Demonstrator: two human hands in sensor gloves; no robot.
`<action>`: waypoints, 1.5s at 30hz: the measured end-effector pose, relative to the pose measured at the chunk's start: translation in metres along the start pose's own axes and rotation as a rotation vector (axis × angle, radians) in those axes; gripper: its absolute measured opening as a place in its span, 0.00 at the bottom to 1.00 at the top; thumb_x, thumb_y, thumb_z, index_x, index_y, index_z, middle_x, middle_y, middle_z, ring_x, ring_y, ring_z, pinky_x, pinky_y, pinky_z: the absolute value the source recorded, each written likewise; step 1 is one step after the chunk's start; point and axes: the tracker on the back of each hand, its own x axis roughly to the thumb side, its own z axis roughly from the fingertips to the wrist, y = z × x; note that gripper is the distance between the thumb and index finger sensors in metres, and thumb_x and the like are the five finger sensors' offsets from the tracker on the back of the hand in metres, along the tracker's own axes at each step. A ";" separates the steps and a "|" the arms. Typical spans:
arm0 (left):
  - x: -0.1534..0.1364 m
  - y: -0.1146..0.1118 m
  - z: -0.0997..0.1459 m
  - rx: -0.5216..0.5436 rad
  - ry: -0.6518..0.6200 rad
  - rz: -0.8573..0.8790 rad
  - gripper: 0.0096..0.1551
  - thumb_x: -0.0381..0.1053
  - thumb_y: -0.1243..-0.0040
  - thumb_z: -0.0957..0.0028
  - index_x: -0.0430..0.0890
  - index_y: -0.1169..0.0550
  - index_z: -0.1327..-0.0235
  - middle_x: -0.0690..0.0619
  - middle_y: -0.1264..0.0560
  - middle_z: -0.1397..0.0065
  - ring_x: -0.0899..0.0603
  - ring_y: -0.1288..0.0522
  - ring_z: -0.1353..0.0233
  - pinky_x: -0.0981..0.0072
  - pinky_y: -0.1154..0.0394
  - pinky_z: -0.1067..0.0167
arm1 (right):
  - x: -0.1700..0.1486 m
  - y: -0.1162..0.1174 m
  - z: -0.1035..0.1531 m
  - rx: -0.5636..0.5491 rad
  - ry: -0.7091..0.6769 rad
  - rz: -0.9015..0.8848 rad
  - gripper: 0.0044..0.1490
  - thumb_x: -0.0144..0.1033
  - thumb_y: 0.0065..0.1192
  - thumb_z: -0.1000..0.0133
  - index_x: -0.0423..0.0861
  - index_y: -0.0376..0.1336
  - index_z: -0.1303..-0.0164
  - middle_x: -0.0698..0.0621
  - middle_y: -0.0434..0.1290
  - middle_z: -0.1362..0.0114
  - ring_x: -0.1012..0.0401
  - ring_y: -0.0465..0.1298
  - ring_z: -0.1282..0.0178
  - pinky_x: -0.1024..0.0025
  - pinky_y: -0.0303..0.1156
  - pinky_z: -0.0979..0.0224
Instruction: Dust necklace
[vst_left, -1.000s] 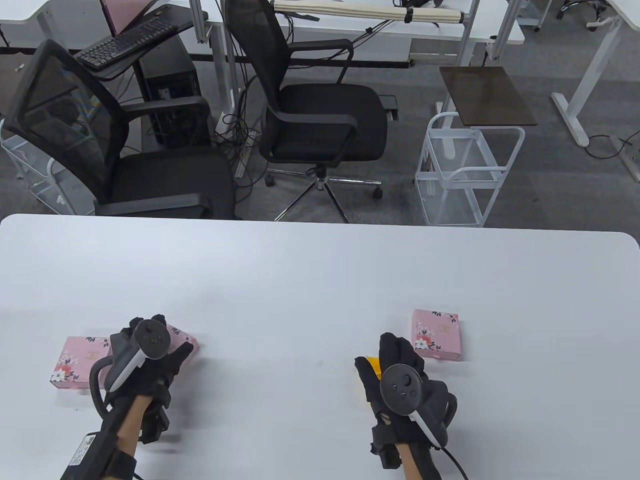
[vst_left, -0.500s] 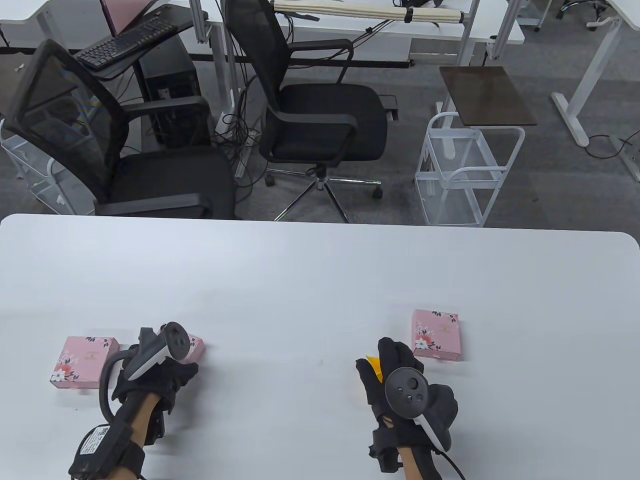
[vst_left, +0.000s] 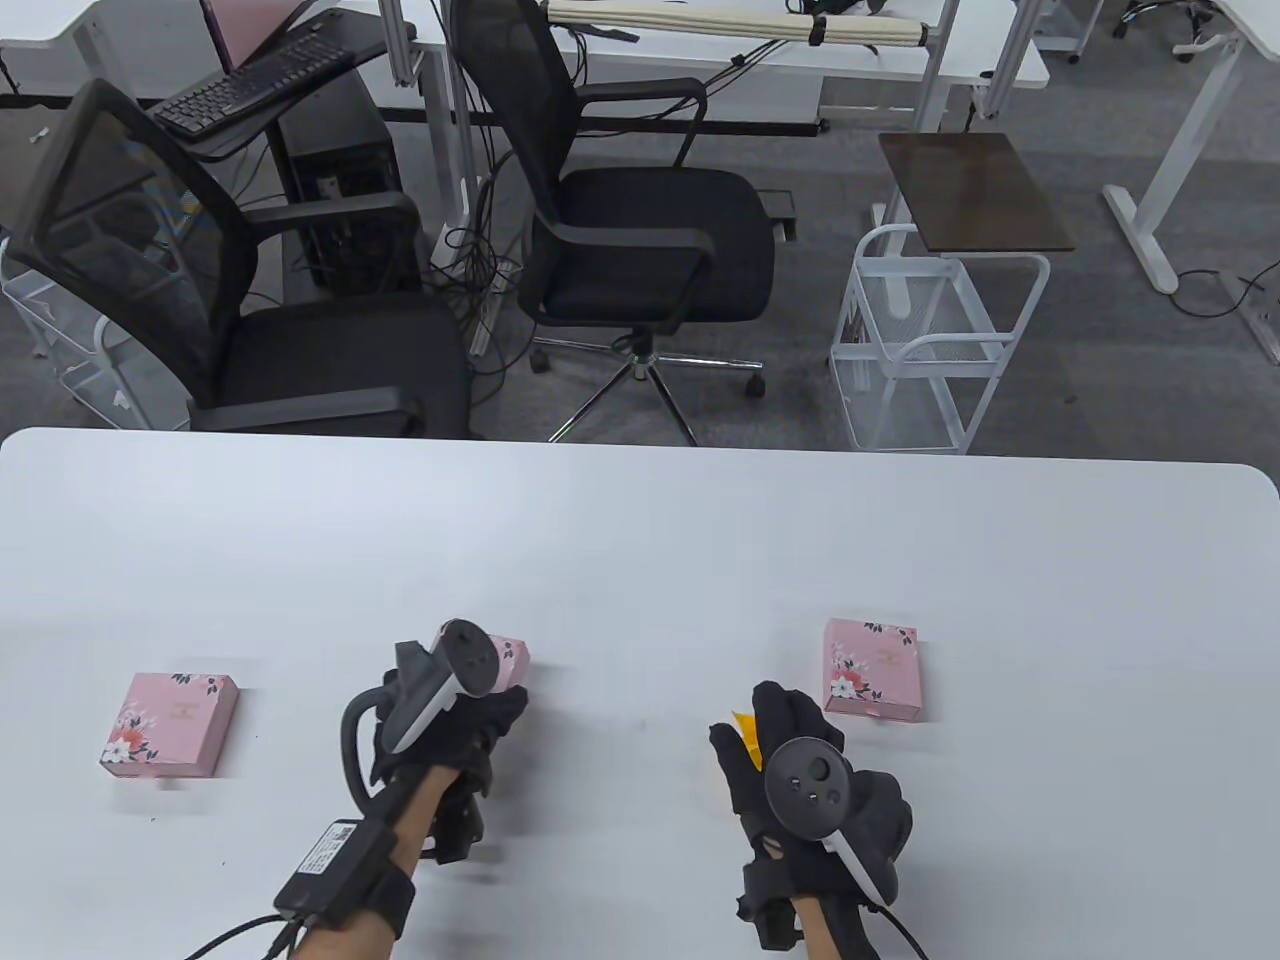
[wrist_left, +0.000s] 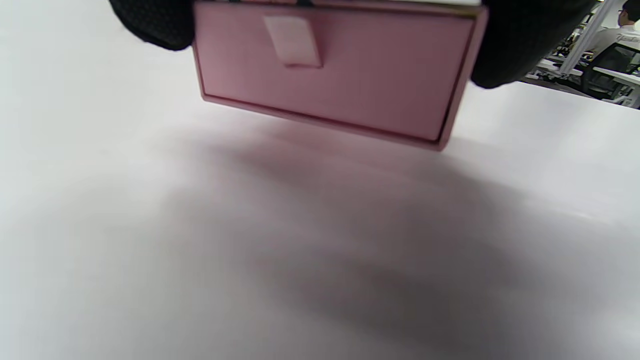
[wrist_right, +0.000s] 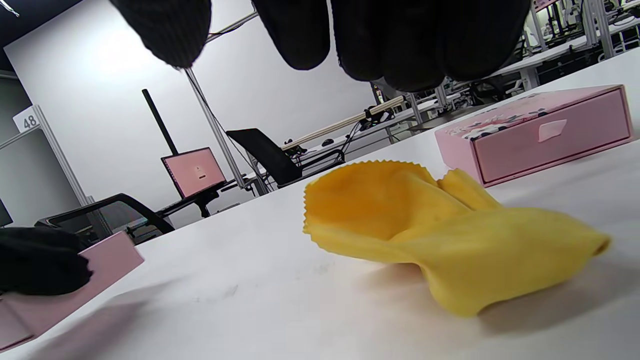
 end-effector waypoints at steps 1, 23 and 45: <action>0.011 -0.004 -0.001 -0.009 -0.009 0.005 0.60 0.75 0.41 0.40 0.47 0.55 0.13 0.23 0.51 0.16 0.21 0.42 0.25 0.31 0.37 0.30 | -0.002 0.001 0.000 0.001 0.005 0.000 0.43 0.53 0.53 0.30 0.35 0.52 0.15 0.25 0.54 0.17 0.28 0.62 0.26 0.34 0.61 0.25; 0.021 -0.008 0.004 0.096 -0.164 -0.012 0.40 0.67 0.57 0.35 0.57 0.51 0.14 0.32 0.48 0.14 0.28 0.42 0.22 0.37 0.37 0.27 | 0.005 0.007 -0.001 0.011 -0.025 0.069 0.41 0.53 0.53 0.30 0.36 0.54 0.17 0.29 0.62 0.20 0.33 0.69 0.31 0.39 0.67 0.29; 0.001 -0.034 0.011 0.012 -0.431 -0.051 0.34 0.55 0.56 0.33 0.57 0.51 0.16 0.54 0.57 0.10 0.35 0.44 0.16 0.42 0.40 0.22 | 0.086 0.124 -0.059 0.449 0.369 -0.402 0.35 0.47 0.54 0.28 0.28 0.68 0.34 0.37 0.81 0.44 0.48 0.84 0.58 0.60 0.81 0.53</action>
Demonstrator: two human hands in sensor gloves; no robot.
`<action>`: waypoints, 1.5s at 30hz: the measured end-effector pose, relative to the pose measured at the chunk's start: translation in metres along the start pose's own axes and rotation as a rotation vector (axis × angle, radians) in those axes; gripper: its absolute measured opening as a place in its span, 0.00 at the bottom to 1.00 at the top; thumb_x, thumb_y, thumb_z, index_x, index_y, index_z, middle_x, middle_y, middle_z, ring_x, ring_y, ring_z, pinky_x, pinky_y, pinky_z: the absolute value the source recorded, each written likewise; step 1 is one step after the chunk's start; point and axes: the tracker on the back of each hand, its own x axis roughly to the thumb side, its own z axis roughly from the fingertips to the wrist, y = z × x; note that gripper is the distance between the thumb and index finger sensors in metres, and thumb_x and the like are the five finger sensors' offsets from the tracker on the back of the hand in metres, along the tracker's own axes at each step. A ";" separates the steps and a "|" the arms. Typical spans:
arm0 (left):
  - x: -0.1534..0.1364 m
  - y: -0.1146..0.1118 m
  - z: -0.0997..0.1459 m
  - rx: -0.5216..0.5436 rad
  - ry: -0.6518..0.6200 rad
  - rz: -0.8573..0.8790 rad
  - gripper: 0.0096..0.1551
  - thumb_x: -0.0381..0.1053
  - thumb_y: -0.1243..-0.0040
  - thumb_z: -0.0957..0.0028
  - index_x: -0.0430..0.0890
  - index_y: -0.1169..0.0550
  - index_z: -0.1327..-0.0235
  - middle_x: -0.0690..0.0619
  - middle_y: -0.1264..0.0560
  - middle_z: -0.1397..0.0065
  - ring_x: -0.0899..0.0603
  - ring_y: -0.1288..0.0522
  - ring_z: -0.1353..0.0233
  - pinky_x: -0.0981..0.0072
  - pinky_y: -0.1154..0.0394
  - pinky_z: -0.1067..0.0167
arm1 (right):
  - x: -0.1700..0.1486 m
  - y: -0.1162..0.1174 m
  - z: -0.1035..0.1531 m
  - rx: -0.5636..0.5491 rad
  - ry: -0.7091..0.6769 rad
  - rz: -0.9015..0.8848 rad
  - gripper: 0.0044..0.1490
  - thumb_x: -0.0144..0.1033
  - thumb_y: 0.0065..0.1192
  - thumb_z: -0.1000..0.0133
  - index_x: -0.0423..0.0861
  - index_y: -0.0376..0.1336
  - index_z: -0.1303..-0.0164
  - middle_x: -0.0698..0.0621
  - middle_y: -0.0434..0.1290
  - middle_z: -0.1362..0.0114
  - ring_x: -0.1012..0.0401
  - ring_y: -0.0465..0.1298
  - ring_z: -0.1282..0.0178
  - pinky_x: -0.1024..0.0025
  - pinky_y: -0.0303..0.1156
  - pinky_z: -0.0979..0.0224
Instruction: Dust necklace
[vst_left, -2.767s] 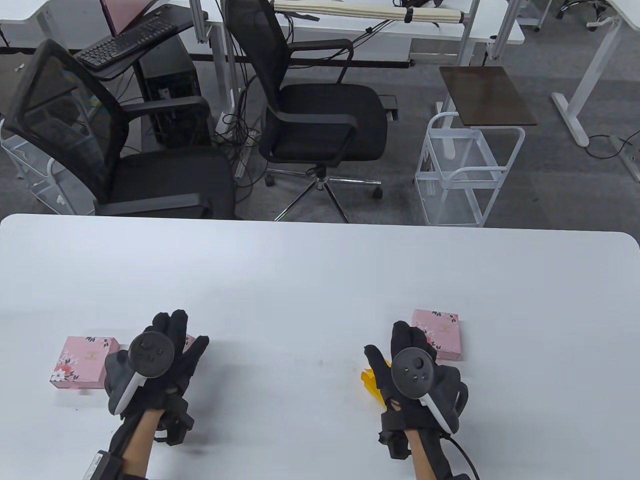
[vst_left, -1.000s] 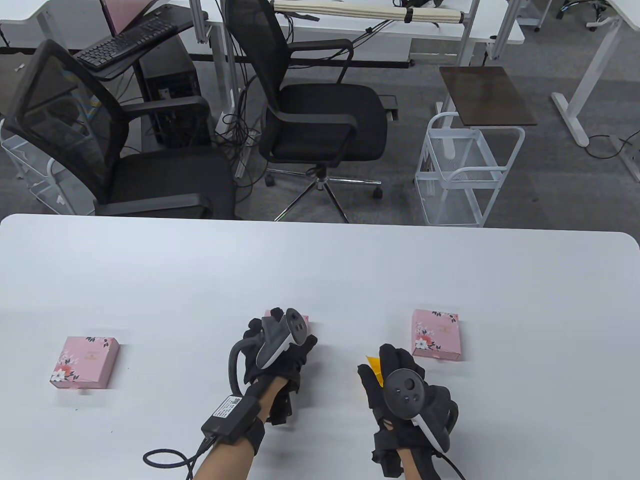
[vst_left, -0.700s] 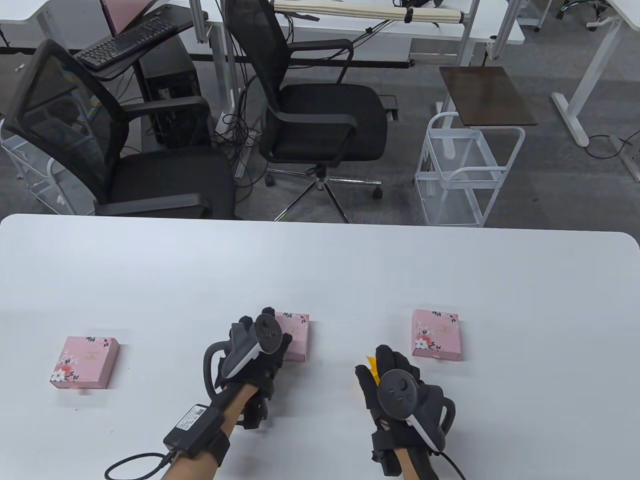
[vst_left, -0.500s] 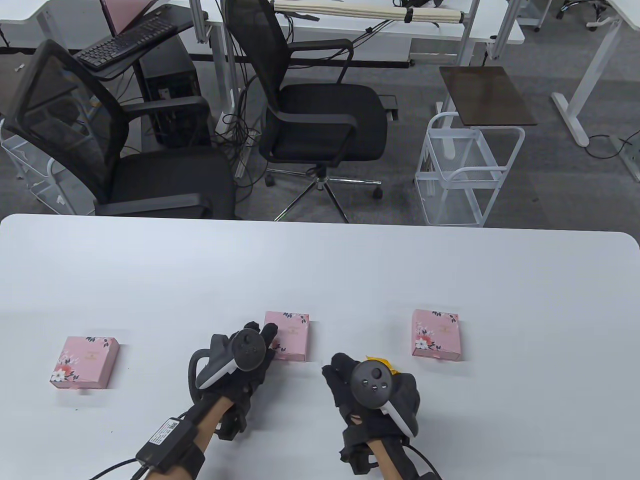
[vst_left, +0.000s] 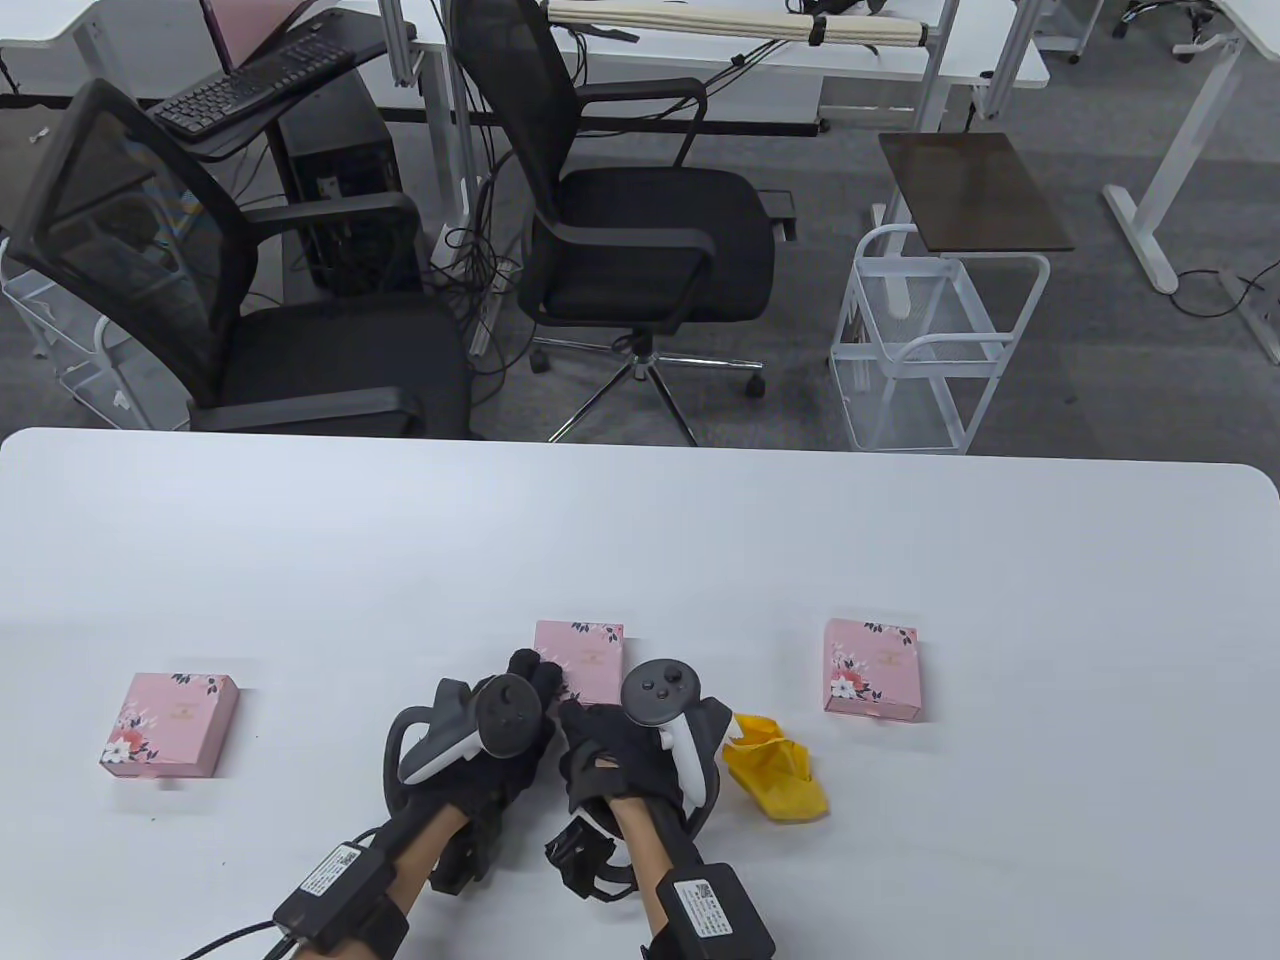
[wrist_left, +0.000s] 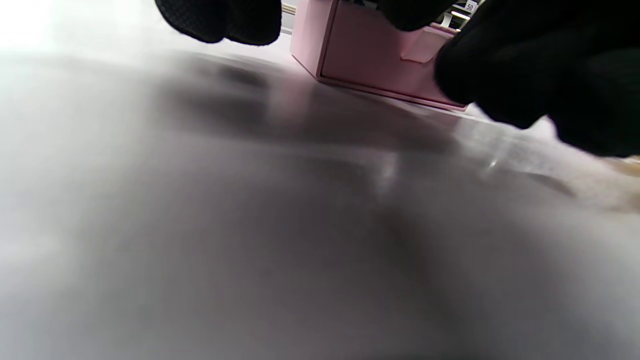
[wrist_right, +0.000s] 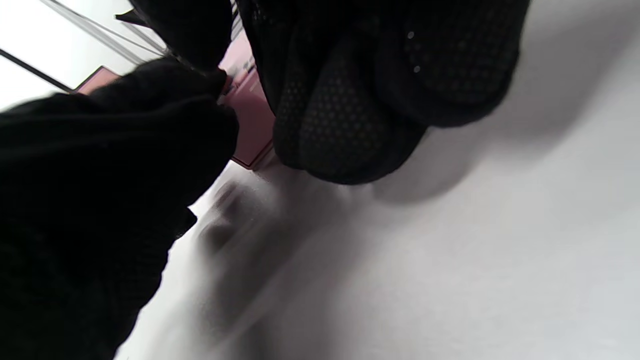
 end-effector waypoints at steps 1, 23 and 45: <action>0.000 0.000 0.000 0.000 -0.002 0.001 0.34 0.55 0.56 0.33 0.57 0.50 0.16 0.54 0.57 0.10 0.36 0.44 0.16 0.41 0.40 0.22 | -0.001 0.002 -0.002 -0.011 0.016 -0.001 0.35 0.47 0.54 0.28 0.27 0.68 0.34 0.37 0.81 0.44 0.48 0.84 0.58 0.60 0.82 0.53; 0.002 0.003 0.002 0.002 0.005 0.000 0.32 0.57 0.61 0.33 0.59 0.47 0.15 0.57 0.54 0.09 0.37 0.44 0.15 0.36 0.40 0.24 | -0.005 0.012 -0.004 -0.099 0.130 -0.088 0.25 0.38 0.60 0.29 0.28 0.71 0.40 0.42 0.82 0.49 0.54 0.85 0.60 0.63 0.82 0.54; 0.002 0.006 0.001 -0.024 0.008 0.028 0.35 0.63 0.64 0.35 0.57 0.46 0.15 0.56 0.54 0.09 0.36 0.42 0.17 0.40 0.39 0.24 | -0.026 0.018 0.047 -0.010 0.102 0.012 0.24 0.37 0.60 0.29 0.31 0.70 0.39 0.43 0.83 0.50 0.53 0.86 0.61 0.61 0.82 0.55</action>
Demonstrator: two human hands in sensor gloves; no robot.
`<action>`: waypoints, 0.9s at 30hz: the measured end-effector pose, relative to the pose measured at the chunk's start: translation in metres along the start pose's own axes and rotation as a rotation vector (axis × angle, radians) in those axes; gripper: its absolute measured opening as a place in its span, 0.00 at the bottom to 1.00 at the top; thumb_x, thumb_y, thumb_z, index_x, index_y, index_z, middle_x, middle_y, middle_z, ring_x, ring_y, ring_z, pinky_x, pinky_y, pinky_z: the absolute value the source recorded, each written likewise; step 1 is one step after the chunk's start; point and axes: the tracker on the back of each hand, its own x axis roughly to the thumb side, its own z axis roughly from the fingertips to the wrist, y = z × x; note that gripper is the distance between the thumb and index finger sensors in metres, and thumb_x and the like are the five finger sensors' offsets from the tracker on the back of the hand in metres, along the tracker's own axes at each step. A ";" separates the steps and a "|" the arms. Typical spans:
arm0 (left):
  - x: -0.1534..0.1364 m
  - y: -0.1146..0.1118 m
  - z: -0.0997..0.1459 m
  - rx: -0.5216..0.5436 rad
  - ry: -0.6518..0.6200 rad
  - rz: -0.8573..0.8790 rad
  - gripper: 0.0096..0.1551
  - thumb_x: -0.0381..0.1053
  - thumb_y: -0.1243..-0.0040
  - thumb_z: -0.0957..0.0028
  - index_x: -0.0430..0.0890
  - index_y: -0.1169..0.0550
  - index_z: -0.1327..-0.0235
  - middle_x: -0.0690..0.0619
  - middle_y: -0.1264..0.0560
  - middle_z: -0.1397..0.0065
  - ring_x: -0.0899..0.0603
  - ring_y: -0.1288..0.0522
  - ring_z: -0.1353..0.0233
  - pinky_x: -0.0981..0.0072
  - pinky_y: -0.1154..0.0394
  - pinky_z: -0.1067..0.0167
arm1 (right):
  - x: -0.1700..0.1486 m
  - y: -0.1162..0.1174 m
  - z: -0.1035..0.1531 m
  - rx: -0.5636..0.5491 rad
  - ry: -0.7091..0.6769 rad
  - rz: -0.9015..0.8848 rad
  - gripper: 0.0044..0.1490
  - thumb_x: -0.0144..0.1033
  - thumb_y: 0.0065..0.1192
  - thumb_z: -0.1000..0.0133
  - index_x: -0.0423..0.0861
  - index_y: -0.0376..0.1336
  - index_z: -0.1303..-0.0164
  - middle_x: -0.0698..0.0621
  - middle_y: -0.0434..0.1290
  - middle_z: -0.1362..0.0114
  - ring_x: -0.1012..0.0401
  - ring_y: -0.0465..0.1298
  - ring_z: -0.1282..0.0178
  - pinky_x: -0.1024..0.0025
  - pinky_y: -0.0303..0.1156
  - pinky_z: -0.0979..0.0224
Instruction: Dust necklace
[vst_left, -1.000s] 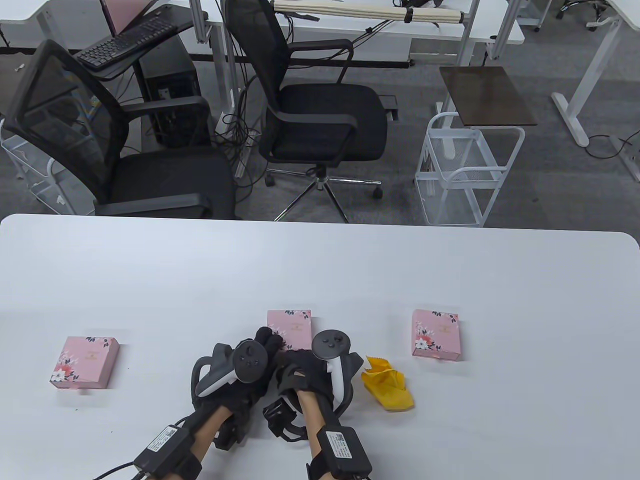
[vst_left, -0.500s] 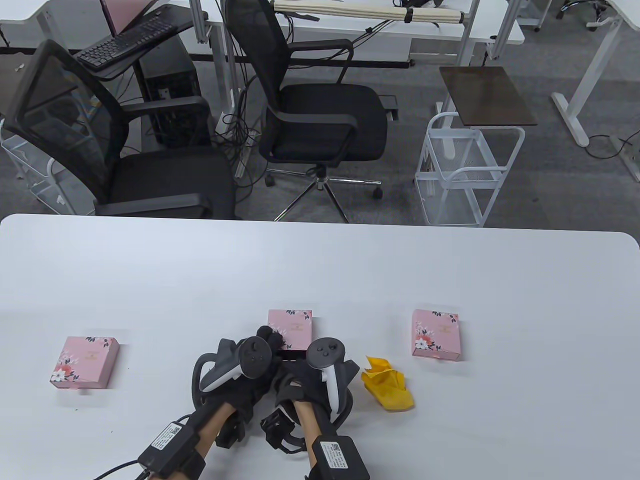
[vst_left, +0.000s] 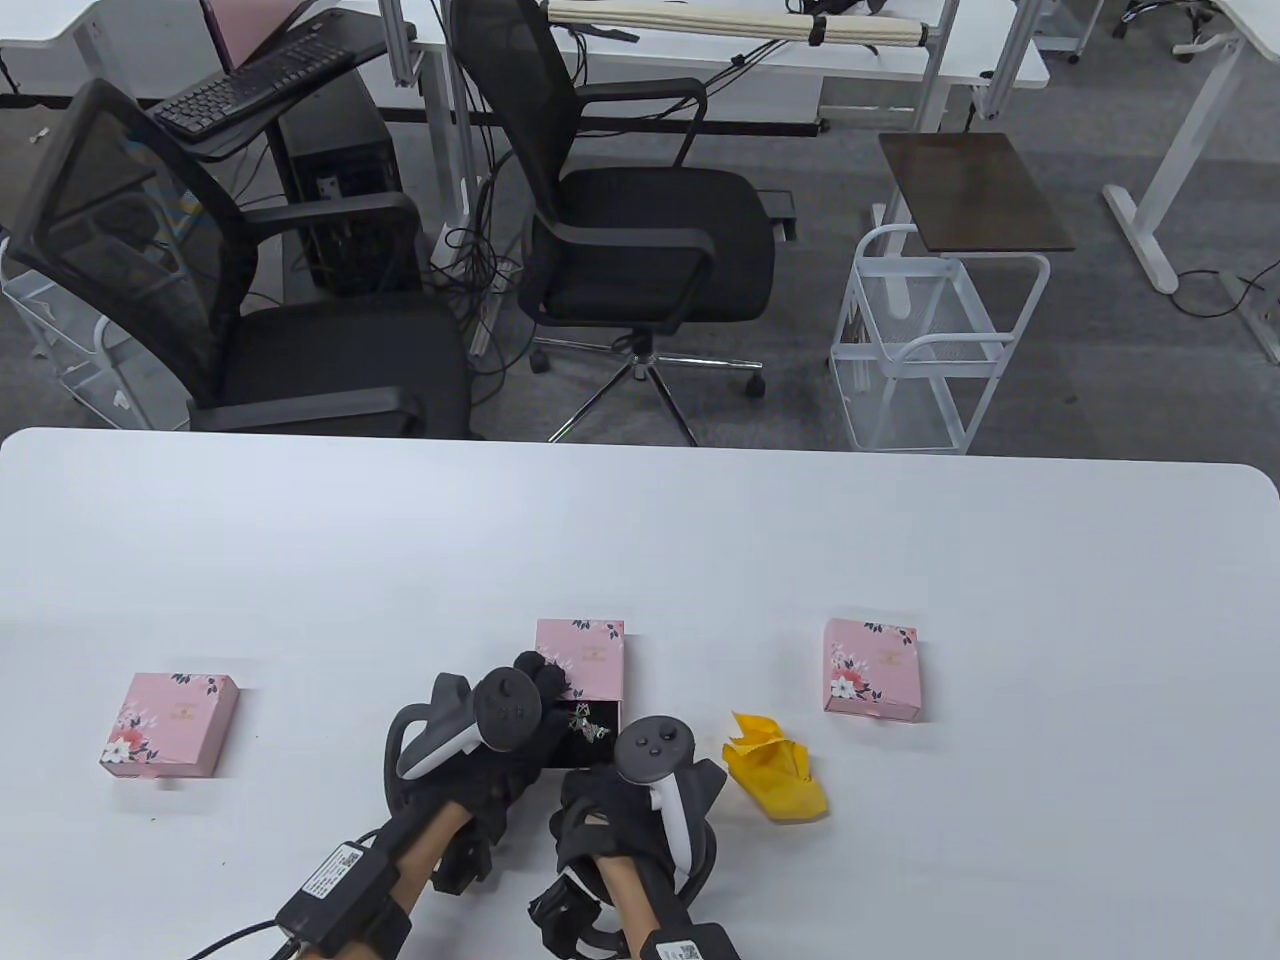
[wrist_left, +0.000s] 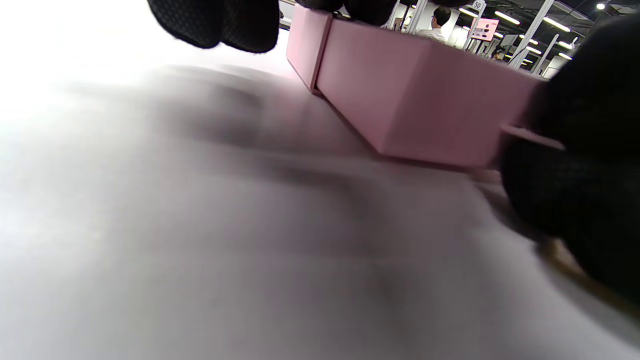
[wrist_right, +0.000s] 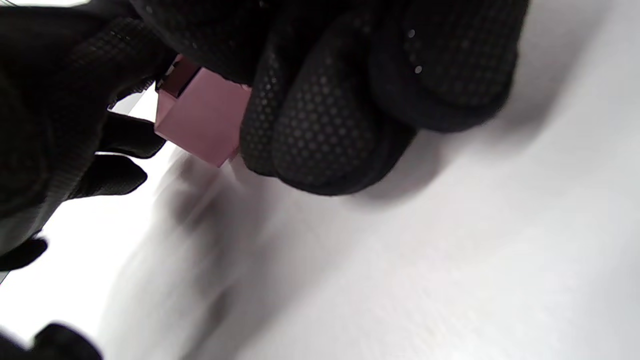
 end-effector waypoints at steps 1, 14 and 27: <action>0.000 0.000 0.000 -0.002 0.000 -0.002 0.35 0.63 0.64 0.35 0.57 0.46 0.15 0.56 0.54 0.09 0.36 0.42 0.17 0.41 0.39 0.24 | -0.002 0.000 0.002 0.003 0.003 -0.010 0.24 0.37 0.60 0.29 0.30 0.70 0.39 0.43 0.83 0.50 0.53 0.86 0.61 0.61 0.82 0.55; -0.002 0.001 0.000 0.003 -0.012 0.028 0.35 0.63 0.64 0.35 0.56 0.47 0.14 0.55 0.56 0.09 0.36 0.44 0.17 0.39 0.40 0.23 | -0.008 -0.003 0.017 0.102 -0.038 0.066 0.27 0.39 0.59 0.29 0.29 0.68 0.36 0.40 0.82 0.47 0.48 0.85 0.58 0.57 0.81 0.51; -0.024 0.042 0.069 0.258 -0.050 0.196 0.35 0.62 0.60 0.34 0.54 0.44 0.14 0.51 0.52 0.09 0.36 0.41 0.19 0.42 0.37 0.25 | 0.042 -0.043 0.030 -0.277 -0.341 0.517 0.25 0.39 0.64 0.31 0.38 0.66 0.29 0.39 0.78 0.38 0.45 0.81 0.49 0.52 0.77 0.42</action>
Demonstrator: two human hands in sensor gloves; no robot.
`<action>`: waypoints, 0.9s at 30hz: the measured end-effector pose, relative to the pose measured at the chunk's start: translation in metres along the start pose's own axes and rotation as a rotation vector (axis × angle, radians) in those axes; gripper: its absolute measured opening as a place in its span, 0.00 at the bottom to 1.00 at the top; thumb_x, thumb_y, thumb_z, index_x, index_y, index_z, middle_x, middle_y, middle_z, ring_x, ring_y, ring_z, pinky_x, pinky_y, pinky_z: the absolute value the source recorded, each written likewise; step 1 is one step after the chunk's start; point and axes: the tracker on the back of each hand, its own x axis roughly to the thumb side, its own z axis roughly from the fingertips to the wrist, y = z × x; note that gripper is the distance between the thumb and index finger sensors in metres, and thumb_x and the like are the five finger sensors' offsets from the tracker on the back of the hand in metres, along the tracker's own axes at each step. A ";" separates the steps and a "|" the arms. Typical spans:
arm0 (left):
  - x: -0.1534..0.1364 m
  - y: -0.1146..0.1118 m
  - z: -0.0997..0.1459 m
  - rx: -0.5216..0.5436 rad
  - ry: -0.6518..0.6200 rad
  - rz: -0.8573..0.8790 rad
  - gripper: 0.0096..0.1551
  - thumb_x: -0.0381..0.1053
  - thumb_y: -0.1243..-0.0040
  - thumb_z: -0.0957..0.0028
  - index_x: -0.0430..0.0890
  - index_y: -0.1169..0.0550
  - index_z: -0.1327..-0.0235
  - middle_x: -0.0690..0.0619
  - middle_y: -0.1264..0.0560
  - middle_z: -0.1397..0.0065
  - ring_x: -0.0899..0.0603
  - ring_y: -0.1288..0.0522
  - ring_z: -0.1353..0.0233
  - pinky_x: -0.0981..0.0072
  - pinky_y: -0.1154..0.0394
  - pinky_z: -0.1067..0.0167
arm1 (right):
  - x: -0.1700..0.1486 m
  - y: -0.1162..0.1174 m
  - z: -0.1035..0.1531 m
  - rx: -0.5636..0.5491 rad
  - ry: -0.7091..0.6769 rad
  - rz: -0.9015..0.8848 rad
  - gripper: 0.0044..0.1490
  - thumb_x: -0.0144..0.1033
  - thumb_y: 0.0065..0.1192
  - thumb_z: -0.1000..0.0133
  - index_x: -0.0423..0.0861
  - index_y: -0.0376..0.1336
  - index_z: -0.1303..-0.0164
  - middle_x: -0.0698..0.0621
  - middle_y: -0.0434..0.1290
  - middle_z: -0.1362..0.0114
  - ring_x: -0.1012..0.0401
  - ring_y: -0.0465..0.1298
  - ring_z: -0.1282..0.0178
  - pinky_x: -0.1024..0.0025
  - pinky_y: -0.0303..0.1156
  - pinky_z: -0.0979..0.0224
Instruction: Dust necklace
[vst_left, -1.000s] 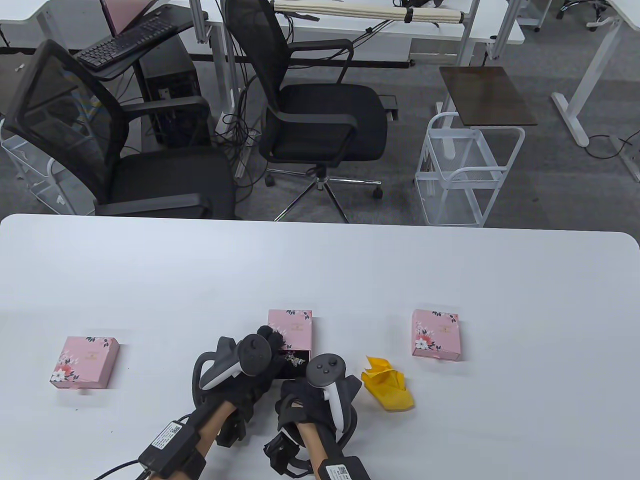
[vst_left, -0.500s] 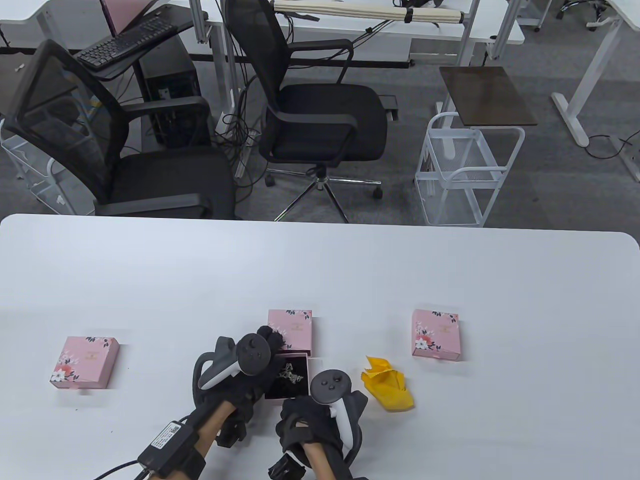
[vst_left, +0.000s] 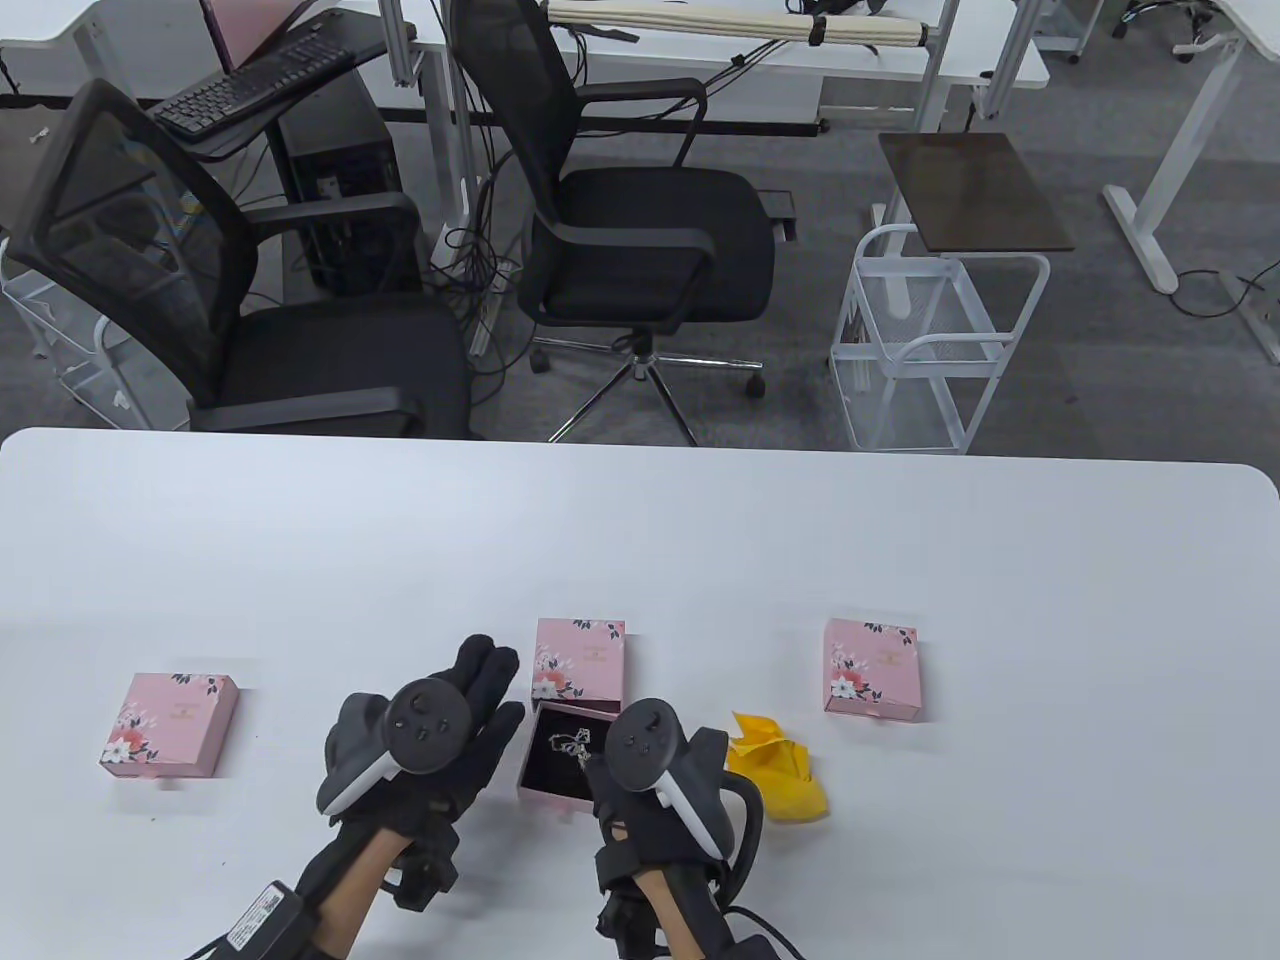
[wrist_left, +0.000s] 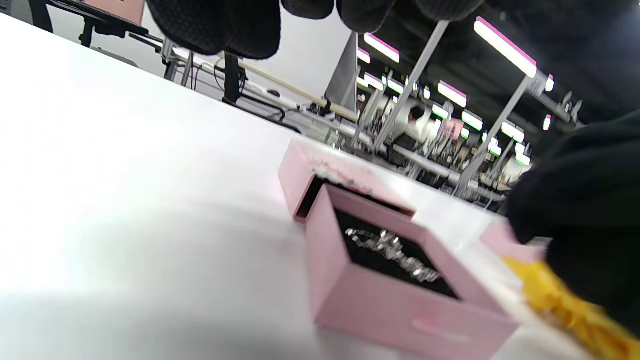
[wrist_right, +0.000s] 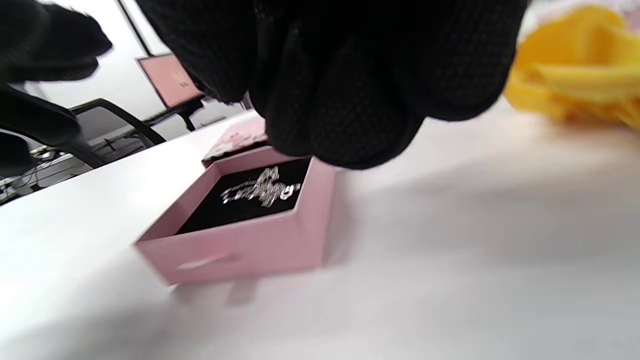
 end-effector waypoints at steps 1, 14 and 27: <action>-0.002 -0.001 0.005 0.014 -0.010 0.023 0.35 0.63 0.59 0.34 0.55 0.44 0.14 0.52 0.51 0.09 0.36 0.41 0.19 0.42 0.37 0.25 | 0.004 0.004 -0.002 -0.016 -0.004 0.047 0.25 0.38 0.64 0.32 0.39 0.66 0.29 0.38 0.76 0.36 0.44 0.80 0.46 0.50 0.76 0.40; -0.009 -0.005 0.014 0.040 -0.005 -0.007 0.35 0.63 0.58 0.34 0.55 0.43 0.14 0.51 0.51 0.09 0.35 0.40 0.20 0.42 0.36 0.26 | 0.007 0.041 -0.016 -0.004 -0.073 0.256 0.27 0.35 0.68 0.33 0.44 0.64 0.24 0.32 0.66 0.23 0.37 0.72 0.33 0.44 0.70 0.32; -0.010 -0.004 0.014 0.054 -0.003 -0.010 0.36 0.63 0.57 0.35 0.55 0.43 0.14 0.51 0.51 0.09 0.36 0.40 0.20 0.43 0.36 0.26 | 0.019 0.049 -0.018 -0.032 -0.093 0.378 0.24 0.34 0.68 0.34 0.43 0.67 0.28 0.31 0.66 0.23 0.36 0.71 0.32 0.42 0.69 0.31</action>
